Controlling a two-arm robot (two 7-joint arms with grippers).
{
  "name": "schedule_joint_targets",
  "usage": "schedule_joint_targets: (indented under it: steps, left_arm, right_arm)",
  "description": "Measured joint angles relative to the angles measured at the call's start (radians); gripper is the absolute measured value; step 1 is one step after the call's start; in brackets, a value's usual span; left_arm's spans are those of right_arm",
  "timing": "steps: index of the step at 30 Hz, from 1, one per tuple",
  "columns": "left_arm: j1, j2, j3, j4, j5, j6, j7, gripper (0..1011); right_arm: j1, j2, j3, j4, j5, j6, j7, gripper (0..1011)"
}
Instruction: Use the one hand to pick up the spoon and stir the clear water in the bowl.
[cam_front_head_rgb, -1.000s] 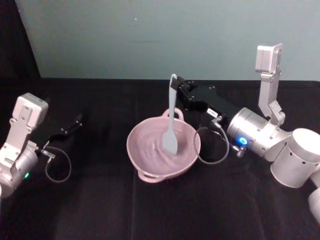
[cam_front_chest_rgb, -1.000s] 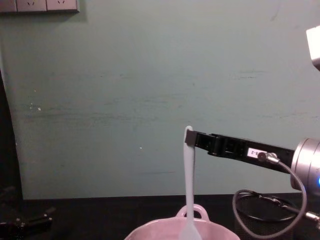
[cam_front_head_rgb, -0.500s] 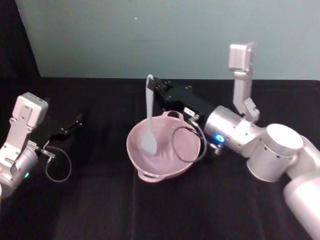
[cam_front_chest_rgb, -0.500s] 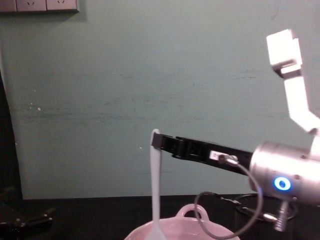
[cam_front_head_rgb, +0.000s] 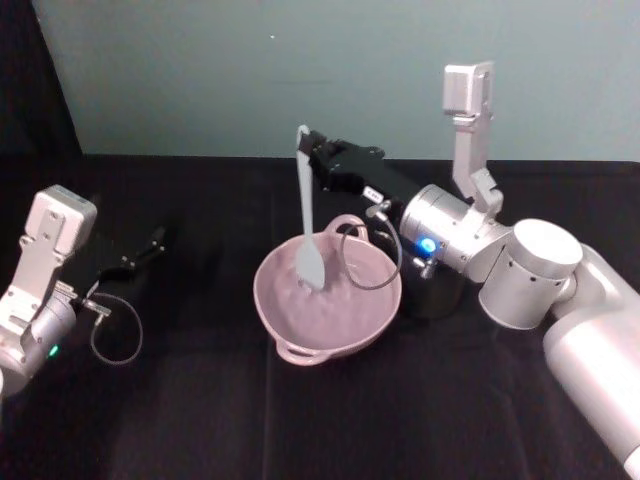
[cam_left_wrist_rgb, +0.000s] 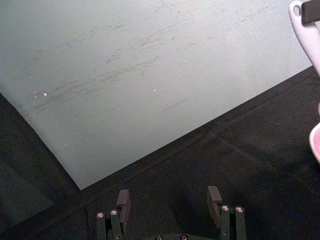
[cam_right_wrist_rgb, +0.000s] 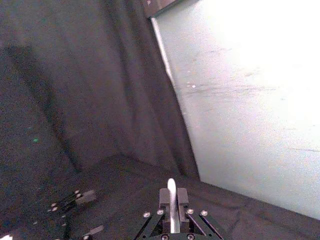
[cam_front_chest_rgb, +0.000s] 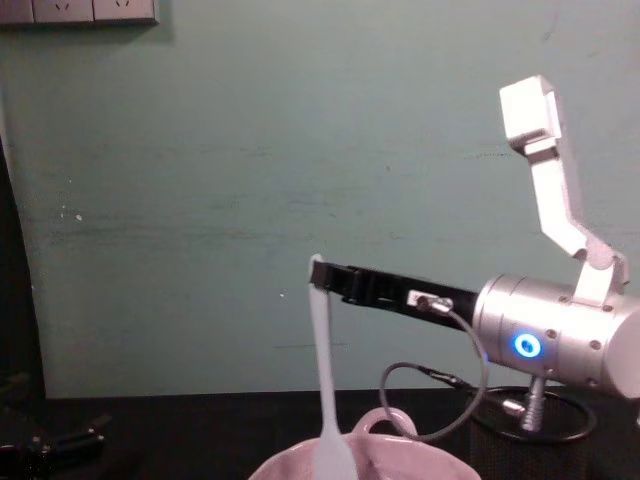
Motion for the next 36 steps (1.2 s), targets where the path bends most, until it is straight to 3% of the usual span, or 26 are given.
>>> schedule_joint_targets:
  steps: [8, 20, 28, 36]
  left_arm:
    - [0.000, 0.000, 0.000, 0.000, 0.000, 0.000, 0.000, 1011]
    - [0.000, 0.000, 0.000, 0.000, 0.000, 0.000, 0.000, 1011]
    - [0.000, 0.000, 0.000, 0.000, 0.000, 0.000, 0.000, 1011]
    - [0.000, 0.000, 0.000, 0.000, 0.000, 0.000, 0.000, 1011]
  right_arm:
    - [-0.012, 0.029, 0.044, -0.015, -0.001, -0.004, -0.016, 96]
    - [-0.105, 0.109, 0.082, -0.165, 0.009, 0.037, -0.025, 95]
    - [-0.164, 0.135, 0.070, -0.246, 0.028, 0.057, -0.025, 95]
    - [-0.173, 0.126, 0.039, -0.259, 0.038, 0.059, -0.018, 95]
